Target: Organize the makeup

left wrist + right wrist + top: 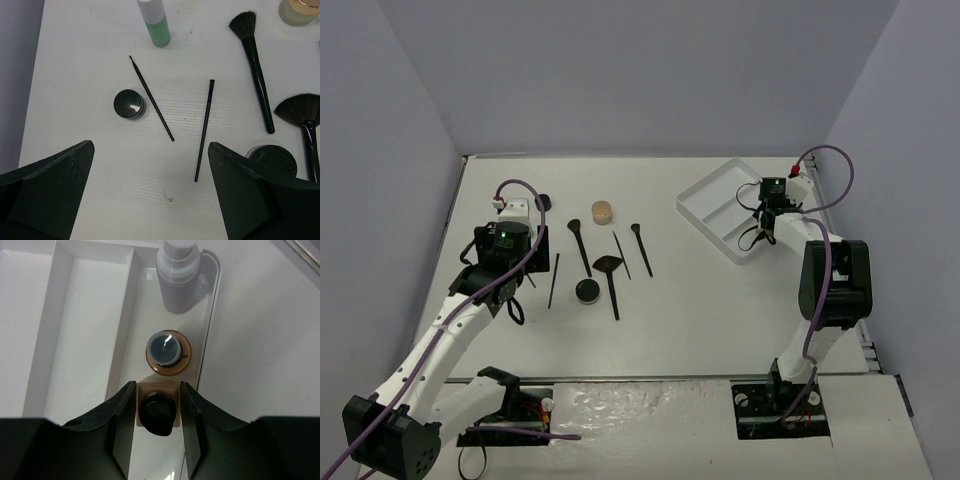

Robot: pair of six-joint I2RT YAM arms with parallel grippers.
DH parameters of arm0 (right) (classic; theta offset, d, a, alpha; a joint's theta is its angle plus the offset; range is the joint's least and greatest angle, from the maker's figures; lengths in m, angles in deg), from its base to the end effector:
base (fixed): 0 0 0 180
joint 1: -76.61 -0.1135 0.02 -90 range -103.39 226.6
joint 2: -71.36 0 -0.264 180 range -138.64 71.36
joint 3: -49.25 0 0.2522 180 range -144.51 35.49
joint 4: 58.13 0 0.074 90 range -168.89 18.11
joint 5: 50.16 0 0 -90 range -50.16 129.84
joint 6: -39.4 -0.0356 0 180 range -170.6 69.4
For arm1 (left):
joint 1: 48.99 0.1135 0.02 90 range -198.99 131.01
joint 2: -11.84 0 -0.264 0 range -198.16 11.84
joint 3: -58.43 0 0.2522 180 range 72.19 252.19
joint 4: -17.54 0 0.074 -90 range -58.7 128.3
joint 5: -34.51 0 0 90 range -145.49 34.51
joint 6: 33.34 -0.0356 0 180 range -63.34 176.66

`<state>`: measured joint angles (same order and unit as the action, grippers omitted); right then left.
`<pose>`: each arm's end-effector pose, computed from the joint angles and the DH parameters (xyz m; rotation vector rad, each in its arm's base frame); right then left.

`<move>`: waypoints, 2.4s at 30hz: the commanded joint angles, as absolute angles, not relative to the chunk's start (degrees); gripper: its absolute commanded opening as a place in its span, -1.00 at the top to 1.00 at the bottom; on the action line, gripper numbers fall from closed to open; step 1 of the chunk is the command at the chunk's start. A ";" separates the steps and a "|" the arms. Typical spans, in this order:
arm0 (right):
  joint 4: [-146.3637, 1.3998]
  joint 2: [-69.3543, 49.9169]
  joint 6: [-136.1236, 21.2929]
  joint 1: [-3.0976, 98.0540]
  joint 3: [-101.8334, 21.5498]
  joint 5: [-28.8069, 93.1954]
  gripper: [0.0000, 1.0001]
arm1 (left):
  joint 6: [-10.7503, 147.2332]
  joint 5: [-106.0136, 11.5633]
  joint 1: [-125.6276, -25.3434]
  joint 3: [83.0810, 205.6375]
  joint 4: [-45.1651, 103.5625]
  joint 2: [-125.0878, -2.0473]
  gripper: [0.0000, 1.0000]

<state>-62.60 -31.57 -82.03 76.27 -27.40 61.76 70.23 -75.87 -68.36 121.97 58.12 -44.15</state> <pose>0.3973 -0.0109 0.2044 0.7681 1.9175 -0.0629 0.2045 -0.0587 0.3070 -0.0982 2.1050 0.0389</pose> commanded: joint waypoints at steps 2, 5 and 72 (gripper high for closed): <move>-61.56 -33.33 -83.07 78.59 -27.93 65.01 1.00 | 69.27 -76.14 -67.97 122.82 55.12 -44.11 -0.94; -61.62 -33.73 -82.66 78.80 -28.40 64.83 0.92 | 69.14 -76.14 -67.97 122.83 55.14 -44.27 -0.94; -75.31 13.27 -68.36 73.00 -18.12 35.88 -1.00 | 78.28 -61.21 -51.01 161.06 57.24 -95.55 -0.66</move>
<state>-77.76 12.47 -69.74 73.49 -17.81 37.27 77.57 -62.56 -51.86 158.58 59.62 -96.54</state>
